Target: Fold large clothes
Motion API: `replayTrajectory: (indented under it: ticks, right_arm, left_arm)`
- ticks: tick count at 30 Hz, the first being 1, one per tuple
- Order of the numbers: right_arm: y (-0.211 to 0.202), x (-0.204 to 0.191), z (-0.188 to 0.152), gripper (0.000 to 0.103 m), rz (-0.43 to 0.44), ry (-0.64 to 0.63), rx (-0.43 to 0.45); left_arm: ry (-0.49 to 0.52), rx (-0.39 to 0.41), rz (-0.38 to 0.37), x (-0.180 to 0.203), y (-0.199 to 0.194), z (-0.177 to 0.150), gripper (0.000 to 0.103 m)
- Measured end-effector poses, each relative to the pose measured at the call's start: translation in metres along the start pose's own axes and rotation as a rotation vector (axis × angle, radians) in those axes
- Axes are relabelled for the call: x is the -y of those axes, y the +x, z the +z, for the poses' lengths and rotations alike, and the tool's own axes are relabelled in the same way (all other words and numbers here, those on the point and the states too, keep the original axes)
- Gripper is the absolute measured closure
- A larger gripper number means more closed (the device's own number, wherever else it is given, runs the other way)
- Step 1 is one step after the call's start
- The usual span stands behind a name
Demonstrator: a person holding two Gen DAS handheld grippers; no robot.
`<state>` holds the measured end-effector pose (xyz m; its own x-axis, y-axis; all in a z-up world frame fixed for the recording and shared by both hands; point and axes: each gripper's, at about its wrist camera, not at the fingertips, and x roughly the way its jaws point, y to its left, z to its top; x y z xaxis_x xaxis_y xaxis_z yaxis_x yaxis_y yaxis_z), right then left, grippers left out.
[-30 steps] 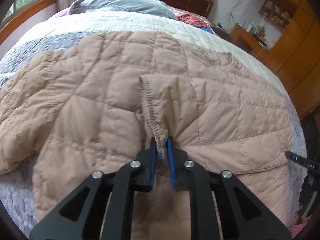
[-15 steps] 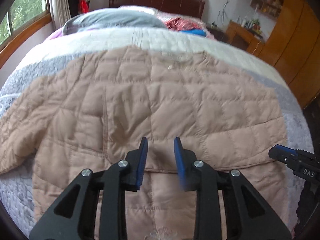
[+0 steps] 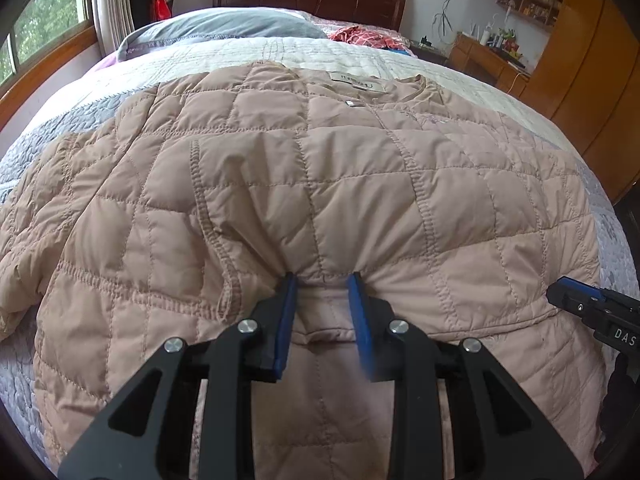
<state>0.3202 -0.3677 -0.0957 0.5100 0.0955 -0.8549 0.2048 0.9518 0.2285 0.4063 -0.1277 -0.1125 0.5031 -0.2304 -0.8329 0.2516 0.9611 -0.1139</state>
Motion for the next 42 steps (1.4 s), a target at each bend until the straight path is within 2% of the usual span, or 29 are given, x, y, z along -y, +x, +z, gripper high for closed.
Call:
replayTrajectory:
  ticks: [3, 5, 6, 7, 8, 9, 12, 14, 16, 22, 26, 28, 31, 35, 38, 40, 42]
  right_arm:
    - [-0.003, -0.003, 0.003, 0.068, -0.02, 0.007, -0.014]
    - [-0.012, -0.002, 0.006, 0.065, 0.005, 0.026, -0.024]
    - [-0.023, -0.002, 0.005, 0.065, 0.053, 0.033, -0.006]
    - [-0.036, -0.003, 0.005, 0.059, 0.105, 0.035, 0.025]
    - [-0.047, -0.002, 0.002, 0.056, 0.13, 0.033, 0.049]
    - [-0.055, -0.002, 0.0, 0.053, 0.131, 0.027, 0.059]
    - [-0.073, 0.001, -0.014, 0.053, 0.105, 0.006, 0.061]
    - [-0.075, 0.003, -0.023, 0.053, 0.098, -0.004, 0.039]
    - [-0.071, 0.001, -0.031, 0.053, 0.087, -0.025, 0.012]
    - [-0.049, -0.012, -0.044, 0.053, 0.061, -0.075, -0.055]
    - [-0.041, -0.017, -0.045, 0.052, 0.031, -0.089, -0.069]
    - [-0.037, -0.02, -0.045, 0.051, 0.018, -0.095, -0.075]
    - [-0.033, -0.026, -0.045, 0.051, -0.009, -0.115, -0.077]
    - [-0.028, -0.028, -0.046, 0.051, -0.026, -0.123, -0.086]
    - [-0.025, -0.027, -0.045, 0.051, -0.028, -0.123, -0.093]
    - [-0.023, -0.028, -0.045, 0.051, -0.034, -0.128, -0.096]
    - [-0.023, -0.029, -0.045, 0.05, -0.04, -0.136, -0.097]
  left_arm:
    - [-0.012, -0.015, 0.005, 0.001, -0.002, 0.003, 0.075]
    - [-0.039, -0.039, -0.013, -0.004, -0.013, 0.008, 0.075]
    - [-0.062, -0.036, -0.031, -0.009, -0.022, 0.01, 0.068]
    - [-0.085, -0.013, -0.065, -0.016, -0.036, 0.01, 0.062]
    - [-0.094, 0.008, -0.083, -0.021, -0.046, 0.01, 0.044]
    - [-0.092, 0.04, -0.083, -0.03, -0.063, 0.008, 0.034]
    - [-0.081, 0.099, -0.042, -0.067, -0.101, -0.006, 0.031]
    - [-0.123, 0.11, 0.0, -0.106, -0.12, -0.021, 0.029]
    - [-0.183, 0.103, 0.047, -0.144, -0.13, -0.033, 0.029]
    - [-0.505, 0.061, 0.187, -0.29, -0.149, -0.096, 0.029]
    - [-0.68, 0.071, 0.215, -0.359, -0.158, -0.127, 0.031]
    - [-0.728, 0.084, 0.214, -0.378, -0.16, -0.133, 0.032]
    - [-0.791, 0.128, 0.168, -0.403, -0.16, -0.137, 0.033]
    - [-0.832, 0.16, 0.14, -0.415, -0.157, -0.129, 0.034]
    - [-0.861, 0.178, 0.132, -0.428, -0.156, -0.129, 0.039]
    - [-0.879, 0.182, 0.149, -0.436, -0.155, -0.127, 0.049]
    - [-0.885, 0.174, 0.185, -0.443, -0.152, -0.127, 0.068]
